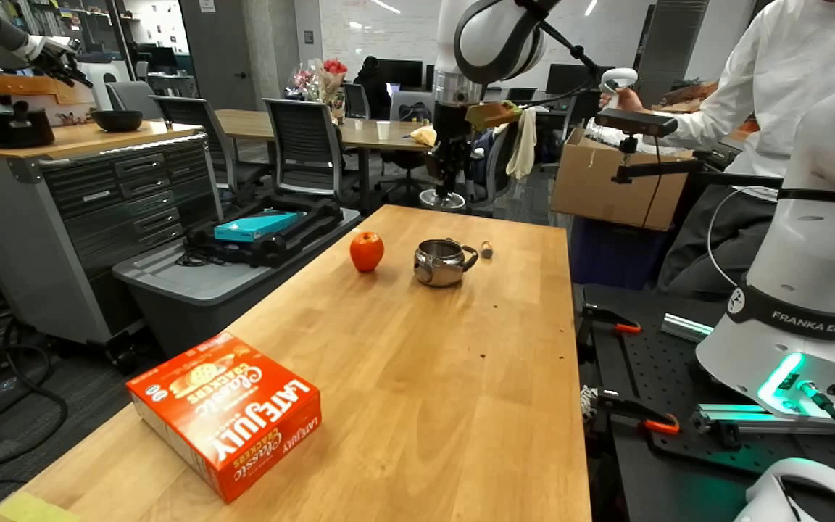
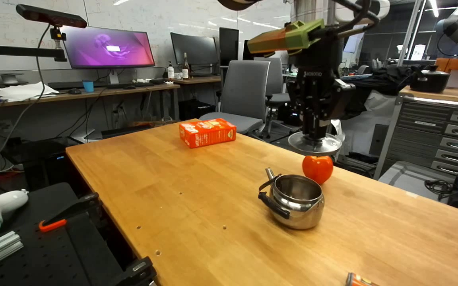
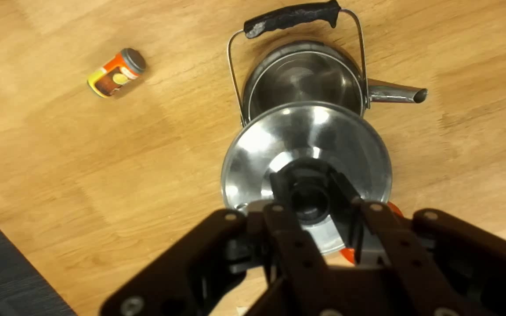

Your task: Put the kettle lid on the kettle.

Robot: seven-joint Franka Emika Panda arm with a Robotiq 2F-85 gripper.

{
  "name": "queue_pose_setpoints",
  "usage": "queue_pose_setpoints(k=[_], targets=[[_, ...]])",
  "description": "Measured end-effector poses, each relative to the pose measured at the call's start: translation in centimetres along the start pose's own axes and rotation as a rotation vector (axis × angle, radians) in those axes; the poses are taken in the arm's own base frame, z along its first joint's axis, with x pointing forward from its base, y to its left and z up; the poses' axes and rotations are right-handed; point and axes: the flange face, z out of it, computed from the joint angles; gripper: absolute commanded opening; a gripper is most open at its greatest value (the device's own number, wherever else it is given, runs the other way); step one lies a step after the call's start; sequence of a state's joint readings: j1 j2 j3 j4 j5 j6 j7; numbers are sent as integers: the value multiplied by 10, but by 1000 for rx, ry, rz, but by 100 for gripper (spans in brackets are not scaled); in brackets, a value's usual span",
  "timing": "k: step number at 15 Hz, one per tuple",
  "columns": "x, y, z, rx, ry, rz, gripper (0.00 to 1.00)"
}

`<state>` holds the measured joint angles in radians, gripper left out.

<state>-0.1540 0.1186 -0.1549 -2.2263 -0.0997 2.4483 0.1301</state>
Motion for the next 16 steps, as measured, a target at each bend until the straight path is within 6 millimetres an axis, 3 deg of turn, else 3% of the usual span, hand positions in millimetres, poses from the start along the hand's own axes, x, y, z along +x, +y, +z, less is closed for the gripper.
queue_pose_setpoints(k=[8,16], targets=[[-2,-4,46,-13,-43,-10,7],[-6,-12,67,-19,-71,-25,7]])
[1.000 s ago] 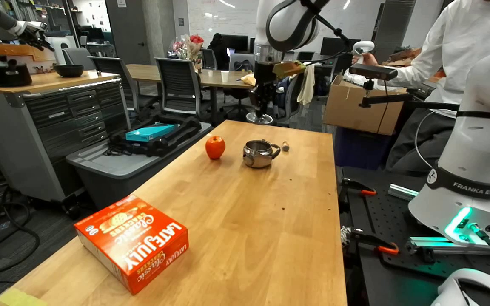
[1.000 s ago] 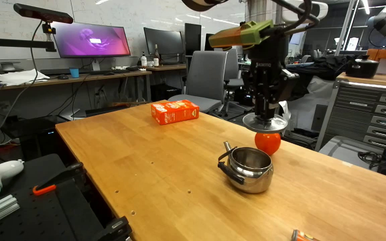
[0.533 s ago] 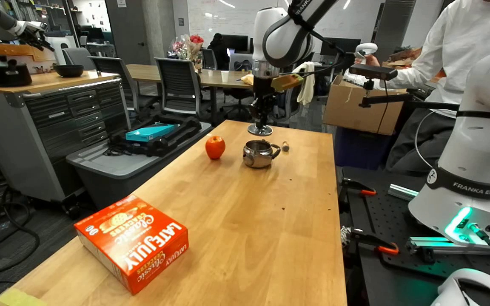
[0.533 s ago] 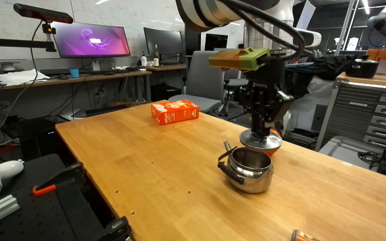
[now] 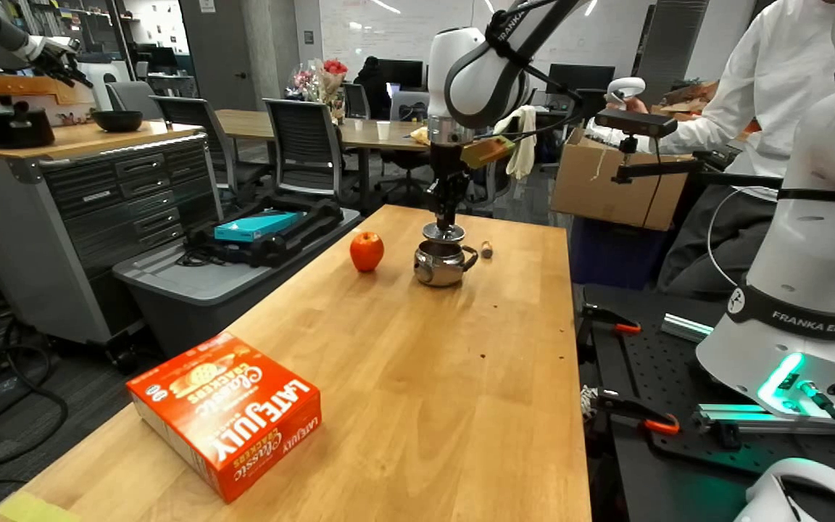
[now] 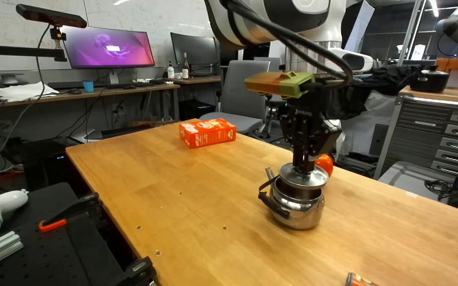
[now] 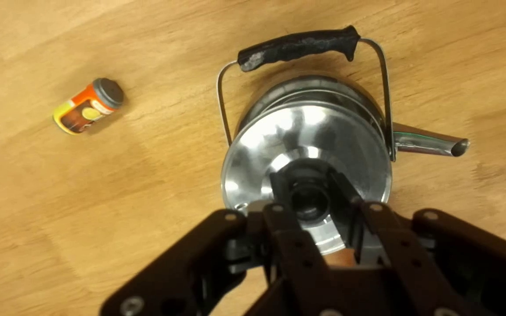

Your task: Put the kettle lid on the kettle.

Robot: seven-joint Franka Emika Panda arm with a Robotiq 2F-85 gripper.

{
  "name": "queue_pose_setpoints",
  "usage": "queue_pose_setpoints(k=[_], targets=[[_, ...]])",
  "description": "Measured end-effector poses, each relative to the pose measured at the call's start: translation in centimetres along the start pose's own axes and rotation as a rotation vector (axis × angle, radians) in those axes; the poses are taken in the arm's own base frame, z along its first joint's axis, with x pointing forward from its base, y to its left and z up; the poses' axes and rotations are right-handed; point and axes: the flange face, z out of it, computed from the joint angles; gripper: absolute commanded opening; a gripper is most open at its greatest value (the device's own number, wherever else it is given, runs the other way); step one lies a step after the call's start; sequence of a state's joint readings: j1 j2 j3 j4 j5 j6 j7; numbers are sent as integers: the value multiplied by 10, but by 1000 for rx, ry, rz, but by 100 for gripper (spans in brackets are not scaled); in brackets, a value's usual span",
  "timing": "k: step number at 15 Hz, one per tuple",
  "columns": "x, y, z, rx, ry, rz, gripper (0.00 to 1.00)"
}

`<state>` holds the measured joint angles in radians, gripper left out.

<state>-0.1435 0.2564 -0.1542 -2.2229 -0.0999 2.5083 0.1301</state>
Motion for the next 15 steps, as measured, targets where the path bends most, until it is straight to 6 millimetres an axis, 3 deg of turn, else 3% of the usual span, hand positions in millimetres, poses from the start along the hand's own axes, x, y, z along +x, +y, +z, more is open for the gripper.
queue_pose_setpoints(k=[15], targets=[[4,-7,18,-6,-16,-14,7]])
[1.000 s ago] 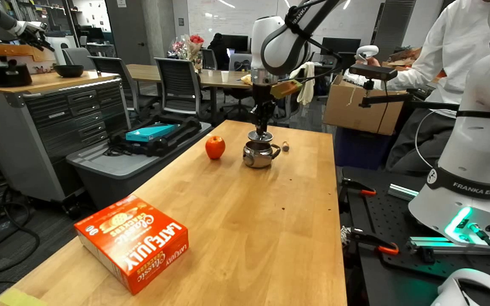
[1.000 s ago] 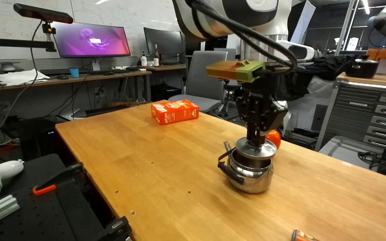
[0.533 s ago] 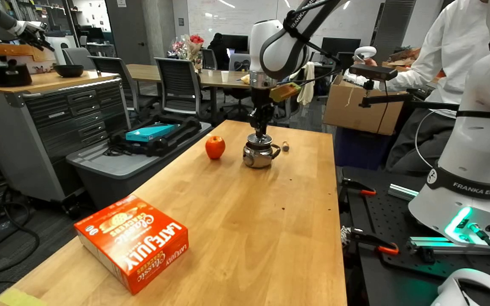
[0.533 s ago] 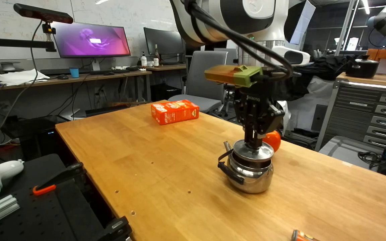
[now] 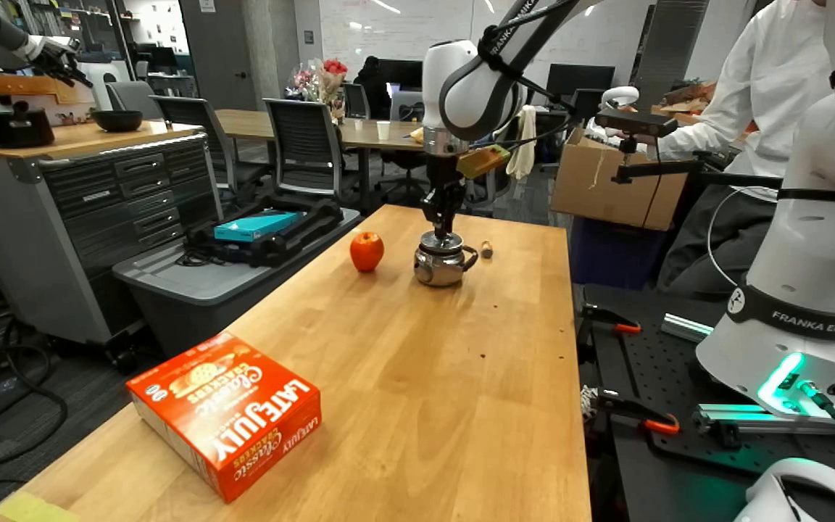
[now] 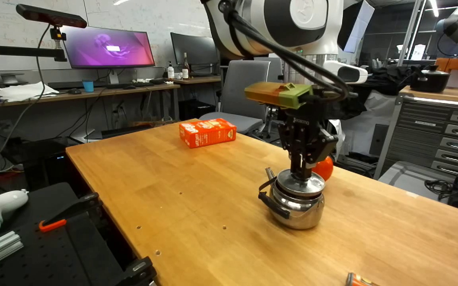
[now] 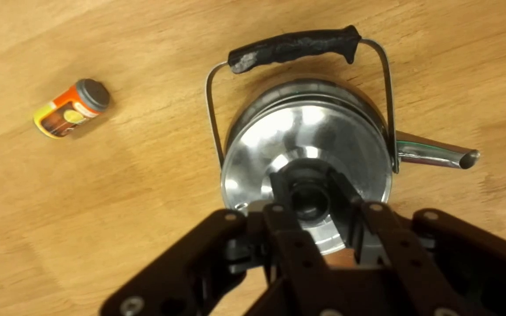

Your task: Put the kettle lid on the kettle.

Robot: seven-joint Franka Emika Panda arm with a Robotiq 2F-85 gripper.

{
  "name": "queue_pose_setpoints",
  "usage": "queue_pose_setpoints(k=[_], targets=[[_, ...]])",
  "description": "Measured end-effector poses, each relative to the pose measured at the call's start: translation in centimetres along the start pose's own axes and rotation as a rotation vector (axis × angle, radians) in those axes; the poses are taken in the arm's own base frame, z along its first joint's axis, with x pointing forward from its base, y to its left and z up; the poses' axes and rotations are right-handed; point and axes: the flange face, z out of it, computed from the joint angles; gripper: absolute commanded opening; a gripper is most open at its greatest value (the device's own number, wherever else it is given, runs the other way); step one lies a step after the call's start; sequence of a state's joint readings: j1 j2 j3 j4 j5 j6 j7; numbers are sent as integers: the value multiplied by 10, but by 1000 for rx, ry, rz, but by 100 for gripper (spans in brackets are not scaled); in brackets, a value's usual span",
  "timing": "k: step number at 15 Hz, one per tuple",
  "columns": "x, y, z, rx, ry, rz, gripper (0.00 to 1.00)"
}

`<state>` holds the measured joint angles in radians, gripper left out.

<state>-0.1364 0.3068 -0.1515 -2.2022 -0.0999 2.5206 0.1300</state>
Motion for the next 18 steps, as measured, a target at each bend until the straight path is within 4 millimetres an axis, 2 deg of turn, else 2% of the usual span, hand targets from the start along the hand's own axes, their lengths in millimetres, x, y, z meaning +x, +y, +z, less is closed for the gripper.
queue_pose_setpoints(k=[5,13,14,15,16,18], targets=[[2,-2,10,-4,-13,-4,7],[2,-11,14,-1,-19,-25,7],[2,-12,14,-1,-19,-28,10],[2,-12,14,-1,-20,-30,44],[2,-12,14,-1,-20,-30,54],[2,-12,15,-1,-21,-31,68]])
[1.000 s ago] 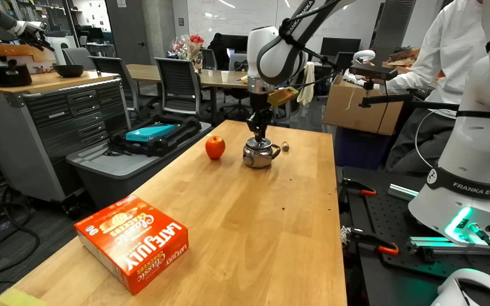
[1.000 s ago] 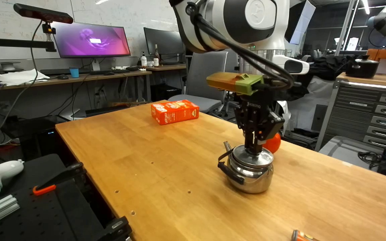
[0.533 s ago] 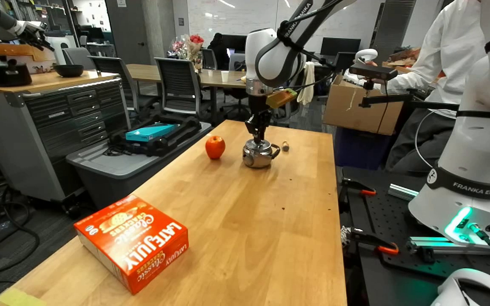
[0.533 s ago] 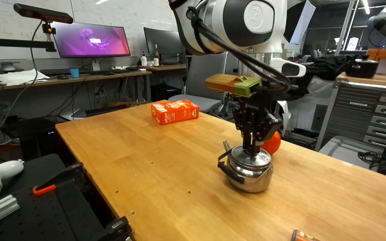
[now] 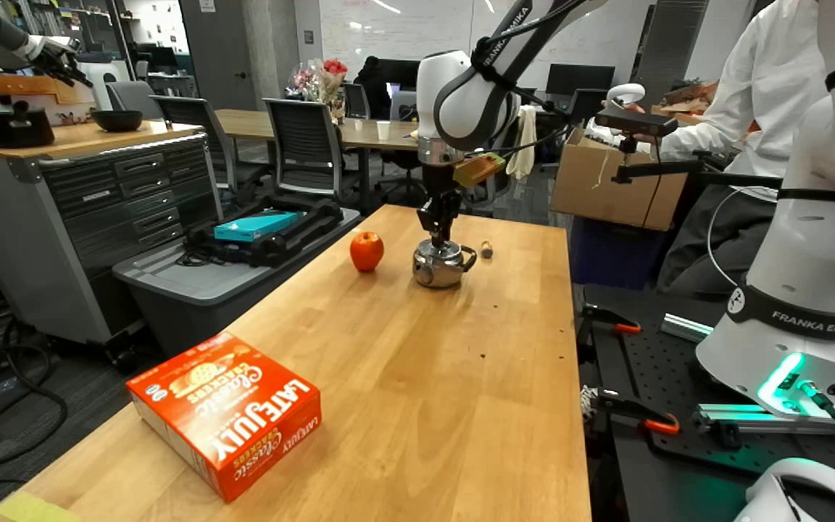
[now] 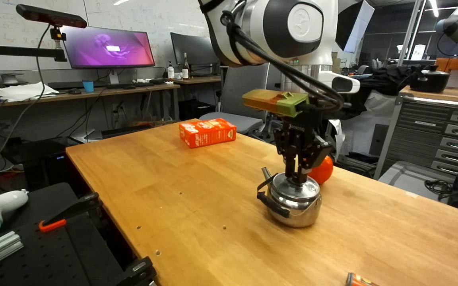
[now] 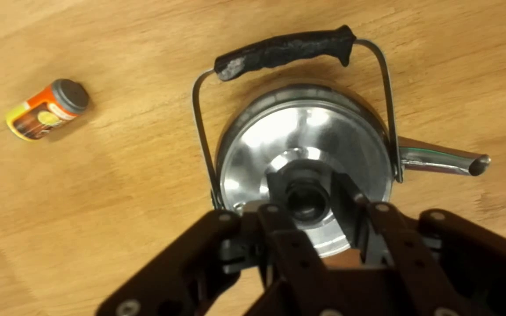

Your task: Put the kettle lid on the kettle.

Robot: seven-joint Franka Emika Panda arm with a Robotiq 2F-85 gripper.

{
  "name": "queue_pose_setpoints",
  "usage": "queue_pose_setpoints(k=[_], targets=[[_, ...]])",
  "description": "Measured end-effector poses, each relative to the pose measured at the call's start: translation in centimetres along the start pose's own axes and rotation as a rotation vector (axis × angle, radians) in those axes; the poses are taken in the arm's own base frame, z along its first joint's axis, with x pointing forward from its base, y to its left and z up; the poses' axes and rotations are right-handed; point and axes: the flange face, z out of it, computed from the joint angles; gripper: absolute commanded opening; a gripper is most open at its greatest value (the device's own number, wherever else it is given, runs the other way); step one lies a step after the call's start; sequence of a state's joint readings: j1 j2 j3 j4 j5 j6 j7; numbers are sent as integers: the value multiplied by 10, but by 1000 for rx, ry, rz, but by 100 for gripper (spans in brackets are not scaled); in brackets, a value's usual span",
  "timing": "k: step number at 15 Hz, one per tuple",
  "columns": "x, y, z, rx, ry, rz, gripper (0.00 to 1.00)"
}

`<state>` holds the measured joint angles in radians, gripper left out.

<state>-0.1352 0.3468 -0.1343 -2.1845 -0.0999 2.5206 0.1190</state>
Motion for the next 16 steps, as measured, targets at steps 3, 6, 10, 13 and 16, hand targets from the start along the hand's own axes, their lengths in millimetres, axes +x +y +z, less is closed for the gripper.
queue_pose_setpoints(k=[3,6,10,13,16], targets=[[0,0,1,0,-1,-1,91],[0,-1,0,0,-1,-4,100],[-4,-7,-3,-13,3,-38,100],[-16,-17,-7,-44,3,-105,100],[-36,-27,-14,-70,2,-172,100]])
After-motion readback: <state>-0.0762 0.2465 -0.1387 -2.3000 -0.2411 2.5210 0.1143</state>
